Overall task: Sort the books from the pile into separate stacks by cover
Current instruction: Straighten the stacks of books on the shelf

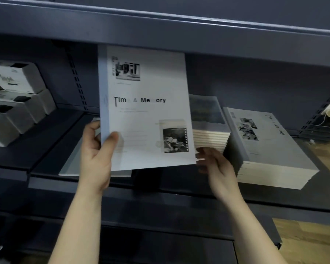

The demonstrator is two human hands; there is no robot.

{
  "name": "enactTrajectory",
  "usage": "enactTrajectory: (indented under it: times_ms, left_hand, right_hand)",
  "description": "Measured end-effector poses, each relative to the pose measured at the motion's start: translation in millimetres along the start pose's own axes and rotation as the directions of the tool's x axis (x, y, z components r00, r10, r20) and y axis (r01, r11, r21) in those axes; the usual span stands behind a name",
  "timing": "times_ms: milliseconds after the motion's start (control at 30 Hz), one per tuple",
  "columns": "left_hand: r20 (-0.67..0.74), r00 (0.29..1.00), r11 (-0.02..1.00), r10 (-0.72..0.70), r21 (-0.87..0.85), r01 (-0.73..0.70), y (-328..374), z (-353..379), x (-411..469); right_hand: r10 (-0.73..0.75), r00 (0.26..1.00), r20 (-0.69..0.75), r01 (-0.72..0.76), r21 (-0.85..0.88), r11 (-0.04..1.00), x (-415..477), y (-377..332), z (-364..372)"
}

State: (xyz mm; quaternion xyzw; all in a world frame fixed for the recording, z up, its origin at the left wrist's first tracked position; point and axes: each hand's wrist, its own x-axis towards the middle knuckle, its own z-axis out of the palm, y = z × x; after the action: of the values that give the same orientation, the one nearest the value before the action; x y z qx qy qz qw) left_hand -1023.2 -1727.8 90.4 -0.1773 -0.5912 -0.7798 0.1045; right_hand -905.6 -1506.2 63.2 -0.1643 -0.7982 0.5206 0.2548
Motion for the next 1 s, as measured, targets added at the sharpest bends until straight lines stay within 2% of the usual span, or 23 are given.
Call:
enactTrajectory:
  times_ms: [33,100,233,400,500,633,767,833,900,933,1000]
  left_hand:
    - [0.019,1.0,1.0,-0.006,-0.018,0.007,-0.4,8.0,-2.5]
    - [0.066,0.998,0.999,-0.011,-0.041,0.014,-2.1,25.1,-8.2]
    - [0.169,0.985,0.996,-0.03,-0.08,0.043,-6.3,65.0,-22.8]
    - [0.28,0.957,0.983,-0.08,-0.139,0.123,-11.4,113.1,-40.4]
    - [0.343,0.935,0.981,-0.094,-0.13,0.146,-14.6,136.1,-48.5]
    - [0.407,0.907,0.993,-0.11,0.011,0.116,-18.9,161.7,-55.0]
    - [0.381,0.911,0.969,-0.157,0.238,0.067,-33.7,178.9,-65.6]
    - [0.453,0.872,0.885,-0.187,0.462,-0.051,-47.1,184.8,-72.5]
    - [0.544,0.814,0.703,-0.204,0.66,-0.265,-64.5,190.3,-80.7]
    - [0.566,0.799,0.606,-0.202,0.713,-0.352,-72.1,193.3,-85.1]
    - [0.568,0.804,0.468,-0.176,0.767,-0.44,-85.1,199.0,-93.1]
  right_hand:
    - [0.031,0.999,-0.015,-0.029,0.113,0.993,-0.4,-8.6,-4.8]
    - [0.027,0.999,-0.039,-0.018,0.229,0.973,-0.1,-22.4,-16.5]
    - [-0.044,0.997,-0.068,0.062,0.295,0.953,3.7,-32.5,-41.0]
    - [0.018,0.982,-0.189,0.055,0.374,0.926,6.6,-20.8,-78.6]
    - [0.031,0.97,-0.241,0.06,0.362,0.93,8.4,-11.3,-103.5]
    - [0.064,0.957,-0.283,0.06,0.41,0.91,11.4,-0.9,-138.1]
    - [0.087,0.938,-0.334,0.058,0.4,0.915,18.2,12.6,-170.4]
    - [0.115,0.928,-0.355,0.035,0.388,0.921,22.0,19.2,-184.9]
    - [0.146,0.925,-0.351,0.01,0.406,0.914,25.9,23.5,-199.1]
    - [0.153,0.927,-0.343,0.003,0.413,0.911,27.7,25.5,-205.7]
    - [0.151,0.933,-0.327,-0.011,0.392,0.92,30.2,28.5,-217.0]
